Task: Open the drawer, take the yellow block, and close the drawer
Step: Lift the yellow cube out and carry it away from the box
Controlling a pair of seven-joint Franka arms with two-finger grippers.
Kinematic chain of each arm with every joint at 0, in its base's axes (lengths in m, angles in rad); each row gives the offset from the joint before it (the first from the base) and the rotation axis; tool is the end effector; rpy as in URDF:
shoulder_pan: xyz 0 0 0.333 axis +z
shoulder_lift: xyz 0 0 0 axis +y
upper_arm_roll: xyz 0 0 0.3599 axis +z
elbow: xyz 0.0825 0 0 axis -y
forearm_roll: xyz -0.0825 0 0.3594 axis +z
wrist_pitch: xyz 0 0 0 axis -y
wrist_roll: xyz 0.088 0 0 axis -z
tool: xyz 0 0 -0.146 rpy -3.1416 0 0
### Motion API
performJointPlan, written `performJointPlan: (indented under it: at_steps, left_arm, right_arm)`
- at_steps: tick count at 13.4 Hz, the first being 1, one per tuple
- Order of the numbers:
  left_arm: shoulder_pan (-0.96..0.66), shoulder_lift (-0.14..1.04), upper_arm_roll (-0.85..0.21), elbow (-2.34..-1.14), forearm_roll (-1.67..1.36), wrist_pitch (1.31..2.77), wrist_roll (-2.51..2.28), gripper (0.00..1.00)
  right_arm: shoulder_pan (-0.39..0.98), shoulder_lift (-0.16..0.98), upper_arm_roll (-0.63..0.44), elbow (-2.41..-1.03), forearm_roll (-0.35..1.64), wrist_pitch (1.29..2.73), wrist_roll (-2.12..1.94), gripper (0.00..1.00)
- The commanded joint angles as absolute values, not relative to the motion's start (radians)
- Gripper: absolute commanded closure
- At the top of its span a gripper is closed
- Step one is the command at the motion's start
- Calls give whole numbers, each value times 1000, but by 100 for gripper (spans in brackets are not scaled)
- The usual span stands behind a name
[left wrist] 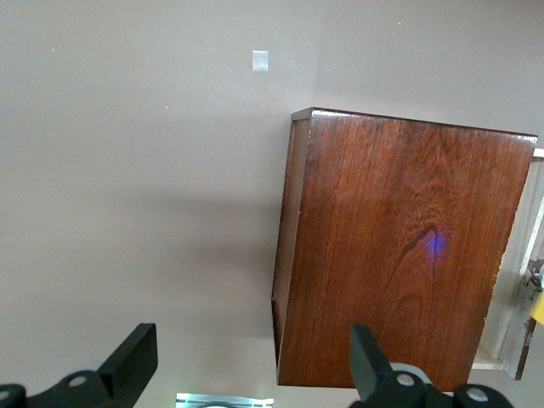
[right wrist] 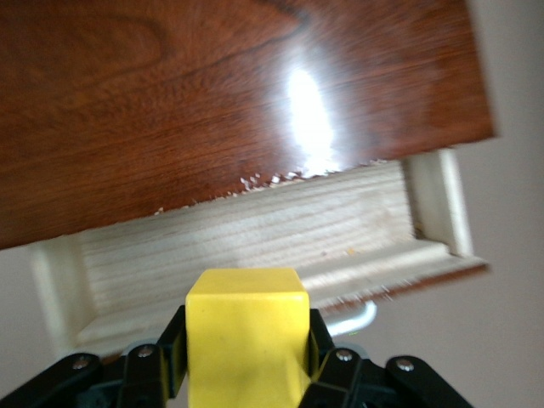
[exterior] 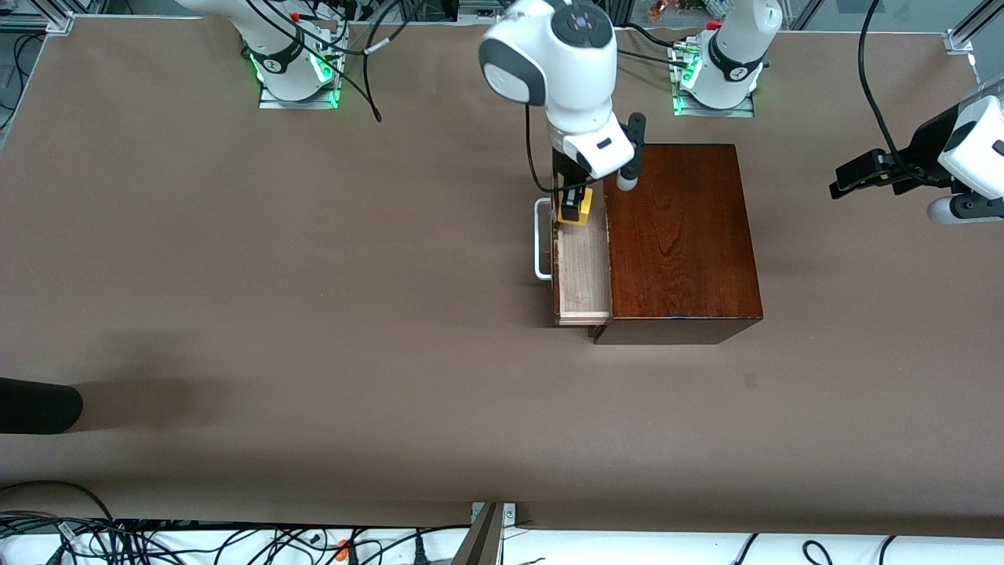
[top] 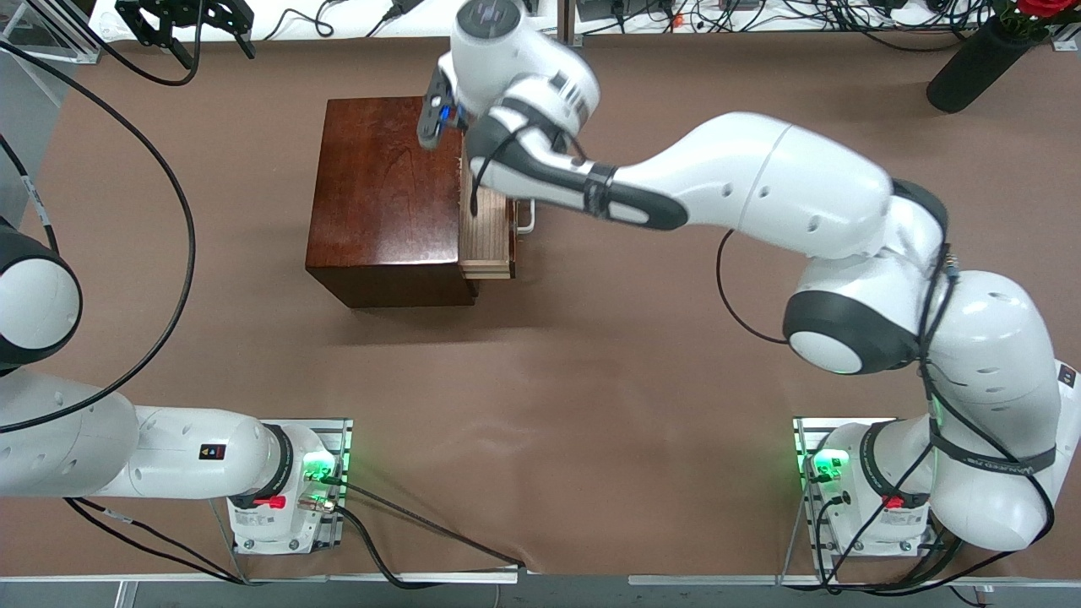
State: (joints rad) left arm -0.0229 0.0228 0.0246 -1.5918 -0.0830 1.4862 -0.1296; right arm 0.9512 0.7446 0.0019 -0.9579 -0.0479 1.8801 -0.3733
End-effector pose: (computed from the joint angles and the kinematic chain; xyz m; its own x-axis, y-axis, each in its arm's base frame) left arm 0.5220 -0.0119 0.6021 0.9828 0.1236 -0.1373 0.1335 -0.9889 0.0651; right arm 0.4589 0.6358 0.4483 0.2221 0.9638 0.1474 0.9651 -0.2388 0.1073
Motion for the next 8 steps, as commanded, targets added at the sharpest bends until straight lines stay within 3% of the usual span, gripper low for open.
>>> performJointPlan:
  at_steps: [1, 8]
  left_arm:
    - [-17, 23, 25, -1571, -77, 1463, -130, 0]
    - [-11, 17, 21, -1569, -77, 1463, -130, 0]
  right_arm:
    - [914, 661, -5, -963, -14, 1800, -310, 100]
    - [667, 568, -40, -966, 29, 1695, -253, 100]
